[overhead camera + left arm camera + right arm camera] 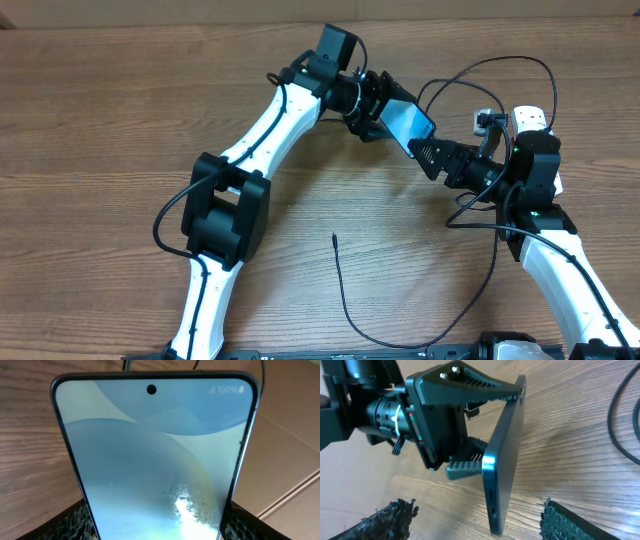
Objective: Plug charger to phone and switch on socket
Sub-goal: 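Move the right gripper up toward the phone held by the left gripper, then close the right gripper on the phone's free edge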
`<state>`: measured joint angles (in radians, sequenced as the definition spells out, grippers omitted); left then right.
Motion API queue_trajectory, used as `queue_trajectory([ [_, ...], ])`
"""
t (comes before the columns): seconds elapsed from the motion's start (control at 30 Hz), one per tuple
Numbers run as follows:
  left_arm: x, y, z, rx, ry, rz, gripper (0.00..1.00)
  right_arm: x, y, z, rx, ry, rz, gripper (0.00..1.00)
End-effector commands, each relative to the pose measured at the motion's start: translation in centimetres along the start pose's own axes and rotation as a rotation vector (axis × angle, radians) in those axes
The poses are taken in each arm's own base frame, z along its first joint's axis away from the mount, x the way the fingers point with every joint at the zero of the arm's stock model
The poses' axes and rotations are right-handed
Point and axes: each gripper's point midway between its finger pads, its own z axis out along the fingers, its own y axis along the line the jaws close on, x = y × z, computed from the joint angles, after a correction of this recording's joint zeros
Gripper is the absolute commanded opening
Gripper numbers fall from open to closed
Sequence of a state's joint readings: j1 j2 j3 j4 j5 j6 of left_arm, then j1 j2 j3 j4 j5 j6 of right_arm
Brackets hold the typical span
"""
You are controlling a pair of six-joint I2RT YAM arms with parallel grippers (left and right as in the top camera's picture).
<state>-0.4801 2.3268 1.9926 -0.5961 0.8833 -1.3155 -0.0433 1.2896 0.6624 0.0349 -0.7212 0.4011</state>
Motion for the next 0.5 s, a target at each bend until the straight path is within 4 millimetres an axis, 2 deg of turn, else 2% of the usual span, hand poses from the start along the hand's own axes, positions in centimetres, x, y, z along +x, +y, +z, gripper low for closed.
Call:
queue_trajectory([
  [0.0,1.3,-1.5,0.9,0.02,0.019,0.011,0.04,-1.3,0.1,0.0,0.025,-0.037,-0.035,0.82],
  [0.27,2.8,-2.4,2.1,0.038,0.041,0.033,0.04,-1.6,-0.5,0.0,0.059,-0.054,-0.034,0.78],
  [0.47,3.7,-2.3,2.9,0.029,0.057,0.042,0.04,-1.8,-0.8,0.0,0.076,-0.062,-0.034,0.7],
])
